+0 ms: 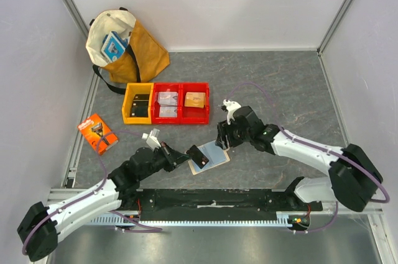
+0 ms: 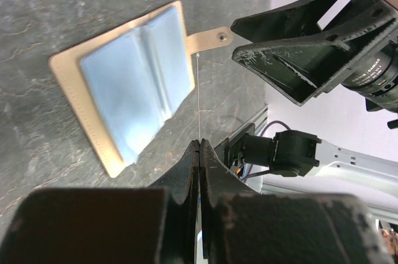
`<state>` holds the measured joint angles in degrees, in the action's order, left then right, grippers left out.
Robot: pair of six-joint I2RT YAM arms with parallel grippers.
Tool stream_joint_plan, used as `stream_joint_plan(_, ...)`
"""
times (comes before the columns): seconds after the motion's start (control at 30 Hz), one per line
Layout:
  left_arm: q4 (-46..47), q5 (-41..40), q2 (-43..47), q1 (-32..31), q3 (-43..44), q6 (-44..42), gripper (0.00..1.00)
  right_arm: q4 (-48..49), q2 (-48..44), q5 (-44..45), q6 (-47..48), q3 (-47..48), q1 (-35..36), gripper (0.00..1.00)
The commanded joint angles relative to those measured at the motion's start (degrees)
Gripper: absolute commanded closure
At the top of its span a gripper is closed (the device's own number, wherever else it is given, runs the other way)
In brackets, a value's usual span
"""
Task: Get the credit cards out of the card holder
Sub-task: Remove the credit card from the card holder, then place the credit card in the storage box.
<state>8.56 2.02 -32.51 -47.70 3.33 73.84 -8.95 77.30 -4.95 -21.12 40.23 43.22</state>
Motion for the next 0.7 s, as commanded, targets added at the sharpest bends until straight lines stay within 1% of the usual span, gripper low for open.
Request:
stream_joint_plan(0.0,2.7,-0.4,3.2,0.2,-1.3,-6.2,0.98,-0.3,-5.1,-10.3,7.8,3.4,-0.6,0.27)
stream_joint_plan(0.07,5.0,0.9,3.8,0.2,-1.0,-8.5,0.98,-0.5,-5.3,-15.7,9.3,4.3,-0.9,0.23)
stream_joint_plan(0.17,7.6,3.7,3.5,0.2,0.4,-12.9,0.98,-0.2,-5.1,-23.4,10.4,5.6,-1.5,0.23)
stream_joint_plan(0.37,7.7,14.0,-0.7,0.2,6.9,-23.6,0.98,-1.3,-6.0,-37.1,12.7,8.8,-2.4,0.26)
stream_joint_plan(0.53,7.8,22.2,-5.6,0.2,11.6,-29.9,0.98,-10.2,-4.2,-42.7,19.8,13.2,-2.5,0.28)
stream_joint_plan(0.67,7.6,27.1,-9.5,0.2,15.0,-33.8,0.98,-13.5,-3.0,-44.8,24.1,14.8,-2.4,0.31)
